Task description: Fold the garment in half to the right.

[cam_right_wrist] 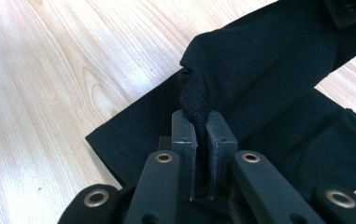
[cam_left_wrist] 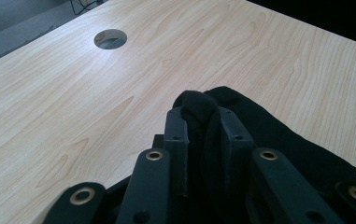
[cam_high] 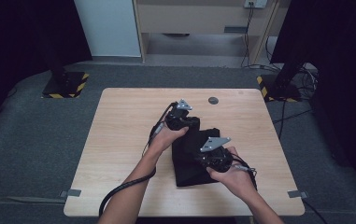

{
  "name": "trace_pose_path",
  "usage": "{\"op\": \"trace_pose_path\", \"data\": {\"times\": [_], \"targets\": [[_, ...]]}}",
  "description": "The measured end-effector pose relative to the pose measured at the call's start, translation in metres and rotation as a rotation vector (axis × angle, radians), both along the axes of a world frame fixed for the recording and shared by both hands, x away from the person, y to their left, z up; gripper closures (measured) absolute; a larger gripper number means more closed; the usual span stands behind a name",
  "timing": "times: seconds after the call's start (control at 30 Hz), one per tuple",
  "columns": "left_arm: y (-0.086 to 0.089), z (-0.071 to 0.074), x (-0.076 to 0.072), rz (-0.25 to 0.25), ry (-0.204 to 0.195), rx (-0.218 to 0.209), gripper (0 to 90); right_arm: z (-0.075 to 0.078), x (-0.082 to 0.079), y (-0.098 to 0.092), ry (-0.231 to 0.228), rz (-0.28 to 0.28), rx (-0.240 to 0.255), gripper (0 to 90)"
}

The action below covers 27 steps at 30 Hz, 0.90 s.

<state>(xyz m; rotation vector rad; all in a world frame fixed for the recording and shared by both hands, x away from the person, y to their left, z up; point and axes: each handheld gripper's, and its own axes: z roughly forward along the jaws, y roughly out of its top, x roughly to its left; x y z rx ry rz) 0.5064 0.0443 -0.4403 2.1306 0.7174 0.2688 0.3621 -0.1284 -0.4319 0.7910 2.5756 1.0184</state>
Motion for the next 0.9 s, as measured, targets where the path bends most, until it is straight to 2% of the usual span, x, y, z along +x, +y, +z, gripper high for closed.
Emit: {"op": "trace_pose_path", "data": {"times": [0.27, 0.33, 0.37, 0.47, 0.53, 0.7, 0.8, 0.9], "targets": [[-0.001, -0.006, 0.001, -0.001, 0.007, -0.005, 75.1, -0.003, 0.0, 0.003, -0.002, -0.002, -0.015, 84.6], [-0.001, -0.008, 0.001, 0.017, 0.018, -0.017, 66.2, -0.004, 0.0, 0.005, -0.001, 0.001, -0.019, 84.6], [0.002, -0.008, 0.001, 0.032, 0.021, -0.038, 56.5, -0.005, 0.001, 0.007, 0.001, 0.002, -0.022, 84.6], [0.012, -0.004, -0.001, 0.053, 0.021, -0.088, 45.1, -0.01, 0.005, 0.011, 0.004, 0.002, -0.04, 84.6], [0.022, 0.0, -0.006, 0.052, 0.004, -0.091, 44.4, -0.015, 0.009, 0.011, 0.014, -0.006, -0.043, 84.6], [0.053, 0.003, -0.021, 0.072, -0.03, -0.062, 38.3, -0.022, 0.01, 0.007, 0.026, -0.019, -0.037, 84.5], [0.071, -0.001, -0.032, 0.086, -0.038, -0.033, 35.2, -0.022, 0.007, 0.007, 0.021, -0.02, -0.036, 84.4], [0.084, -0.006, -0.044, 0.096, -0.045, -0.03, 30.4, -0.021, 0.005, 0.006, 0.015, -0.025, -0.035, 84.1]]}}
